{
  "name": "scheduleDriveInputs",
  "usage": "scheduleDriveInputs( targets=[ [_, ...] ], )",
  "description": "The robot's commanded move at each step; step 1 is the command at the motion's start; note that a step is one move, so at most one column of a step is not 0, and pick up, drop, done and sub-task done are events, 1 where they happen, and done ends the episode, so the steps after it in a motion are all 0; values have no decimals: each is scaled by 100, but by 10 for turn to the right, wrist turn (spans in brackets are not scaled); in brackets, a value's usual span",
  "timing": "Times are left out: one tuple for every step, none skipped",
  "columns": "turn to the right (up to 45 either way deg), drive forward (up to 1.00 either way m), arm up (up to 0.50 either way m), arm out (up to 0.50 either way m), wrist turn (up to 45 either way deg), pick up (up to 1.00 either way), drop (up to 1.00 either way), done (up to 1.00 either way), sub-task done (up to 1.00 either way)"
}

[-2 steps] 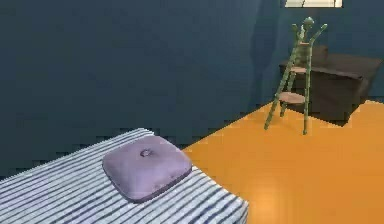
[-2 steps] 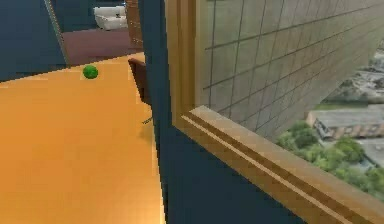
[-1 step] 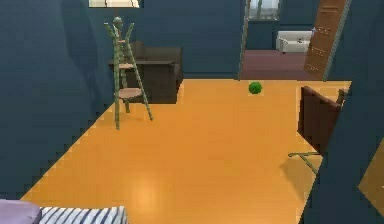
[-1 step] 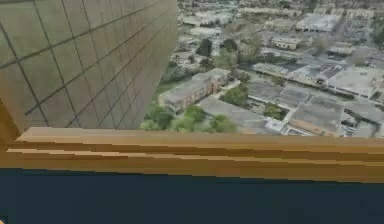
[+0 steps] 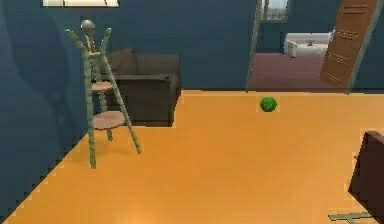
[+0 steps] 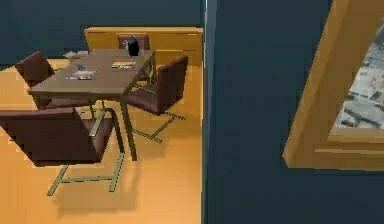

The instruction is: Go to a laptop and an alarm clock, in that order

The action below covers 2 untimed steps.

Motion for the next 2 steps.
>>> scheduleDriveInputs(
  targets=[
    [450,0,0,0,0,0,0,0,0],
    [60,0,0,0,0,0,0,0,0]
  ],
)
